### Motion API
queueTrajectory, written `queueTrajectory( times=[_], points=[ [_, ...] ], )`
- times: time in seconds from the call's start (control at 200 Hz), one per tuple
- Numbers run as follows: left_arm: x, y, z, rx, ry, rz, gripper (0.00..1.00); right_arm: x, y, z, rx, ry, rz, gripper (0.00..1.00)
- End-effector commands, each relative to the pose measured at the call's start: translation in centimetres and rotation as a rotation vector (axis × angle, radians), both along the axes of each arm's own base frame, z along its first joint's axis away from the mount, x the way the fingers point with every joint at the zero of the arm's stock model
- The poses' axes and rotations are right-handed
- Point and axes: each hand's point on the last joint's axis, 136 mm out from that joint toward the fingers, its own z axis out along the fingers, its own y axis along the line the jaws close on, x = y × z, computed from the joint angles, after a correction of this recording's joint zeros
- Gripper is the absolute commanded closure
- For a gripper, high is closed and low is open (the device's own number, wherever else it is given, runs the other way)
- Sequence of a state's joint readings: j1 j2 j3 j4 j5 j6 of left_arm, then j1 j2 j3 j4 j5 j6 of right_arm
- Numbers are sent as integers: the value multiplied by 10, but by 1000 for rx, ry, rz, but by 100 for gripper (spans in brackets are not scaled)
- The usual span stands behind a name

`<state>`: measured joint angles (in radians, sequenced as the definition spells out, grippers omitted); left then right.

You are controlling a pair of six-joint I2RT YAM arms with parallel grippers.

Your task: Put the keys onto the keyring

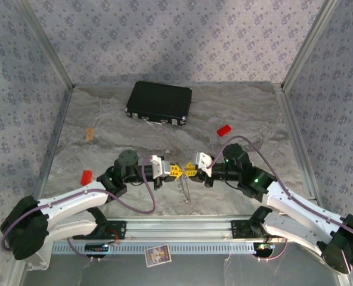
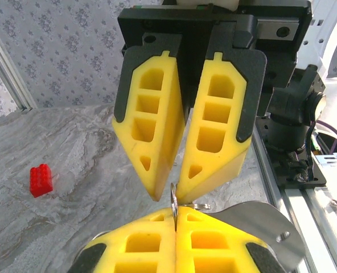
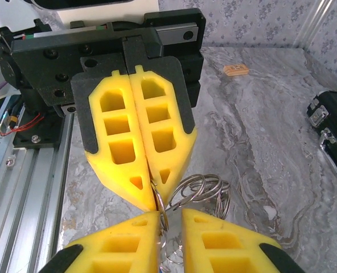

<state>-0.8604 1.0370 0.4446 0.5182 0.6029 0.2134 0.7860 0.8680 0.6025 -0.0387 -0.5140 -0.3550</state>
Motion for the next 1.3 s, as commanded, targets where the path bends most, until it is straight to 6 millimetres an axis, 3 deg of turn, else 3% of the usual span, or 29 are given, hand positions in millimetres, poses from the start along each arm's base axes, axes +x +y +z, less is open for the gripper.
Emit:
queueTrajectory(
  times=[0.0,0.26,0.345,0.455,0.65,0.88,1.104,1.199,1.294],
  points=[
    [-8,-7,27,-64,-64,-57,100,-3,4,2,21,15,27,83],
    [-7,-7,30,-78,-67,-55,100,-4,7,3,22,28,47,100],
    [-1,-7,27,-63,-62,-21,100,-2,5,5,14,16,38,100],
    [17,-3,16,0,-60,84,76,1,0,9,-26,-6,17,100],
    [23,1,4,93,-80,115,74,3,-4,7,-125,-17,11,100],
    [20,-4,8,112,-93,73,78,2,6,5,-234,-47,40,100],
    [15,-4,7,102,-78,52,100,-2,12,15,-227,-73,70,100],
    [13,-2,7,78,-67,54,100,0,6,17,-168,-71,44,78],
    [11,0,10,42,-66,59,100,3,-1,15,-113,-31,15,71]
  ],
)
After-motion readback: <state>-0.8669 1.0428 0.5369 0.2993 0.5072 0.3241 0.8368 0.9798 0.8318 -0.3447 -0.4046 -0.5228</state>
